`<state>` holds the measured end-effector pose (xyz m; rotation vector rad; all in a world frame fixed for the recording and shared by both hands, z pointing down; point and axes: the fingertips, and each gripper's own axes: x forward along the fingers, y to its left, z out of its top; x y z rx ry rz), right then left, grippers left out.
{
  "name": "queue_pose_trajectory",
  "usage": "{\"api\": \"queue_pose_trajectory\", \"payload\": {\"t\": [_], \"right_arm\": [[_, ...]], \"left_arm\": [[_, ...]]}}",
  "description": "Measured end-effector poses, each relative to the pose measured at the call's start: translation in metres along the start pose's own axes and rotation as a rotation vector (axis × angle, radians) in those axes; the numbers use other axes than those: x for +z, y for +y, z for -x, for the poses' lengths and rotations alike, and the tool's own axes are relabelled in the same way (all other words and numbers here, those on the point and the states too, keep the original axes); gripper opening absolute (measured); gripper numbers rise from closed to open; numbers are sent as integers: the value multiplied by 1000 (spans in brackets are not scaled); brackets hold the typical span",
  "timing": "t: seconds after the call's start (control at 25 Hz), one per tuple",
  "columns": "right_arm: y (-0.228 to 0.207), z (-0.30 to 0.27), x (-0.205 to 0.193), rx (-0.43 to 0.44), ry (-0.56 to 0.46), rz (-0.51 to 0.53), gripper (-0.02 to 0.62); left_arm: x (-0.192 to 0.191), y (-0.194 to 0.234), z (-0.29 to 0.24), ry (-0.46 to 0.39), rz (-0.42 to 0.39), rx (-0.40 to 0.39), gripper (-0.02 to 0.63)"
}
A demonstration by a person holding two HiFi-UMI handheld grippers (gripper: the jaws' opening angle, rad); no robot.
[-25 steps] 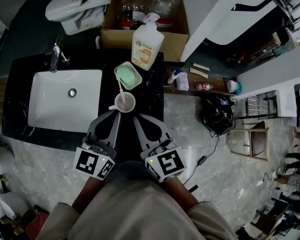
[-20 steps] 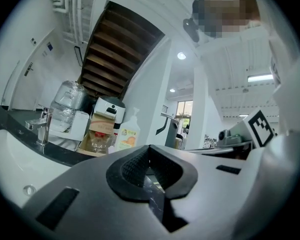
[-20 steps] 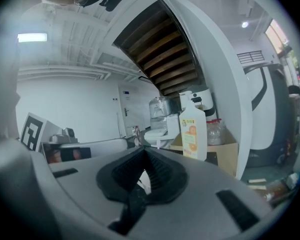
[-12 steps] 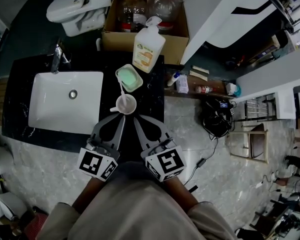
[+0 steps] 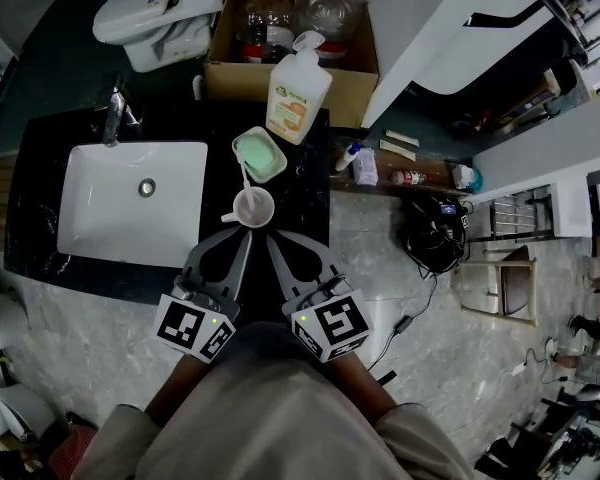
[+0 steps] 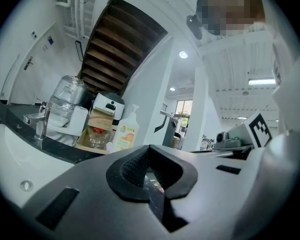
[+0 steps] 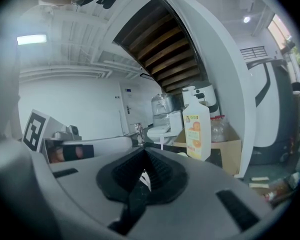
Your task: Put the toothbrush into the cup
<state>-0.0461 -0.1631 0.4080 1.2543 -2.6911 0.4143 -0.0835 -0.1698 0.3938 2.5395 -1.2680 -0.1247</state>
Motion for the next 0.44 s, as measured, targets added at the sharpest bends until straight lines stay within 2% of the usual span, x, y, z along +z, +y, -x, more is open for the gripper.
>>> {"api": "queue_pose_trajectory", "payload": {"t": [0.44], "right_arm": [[5,0,-3,10,12,0,6]], "left_arm": [[-7,0,5,20,12,-8,11]]}}
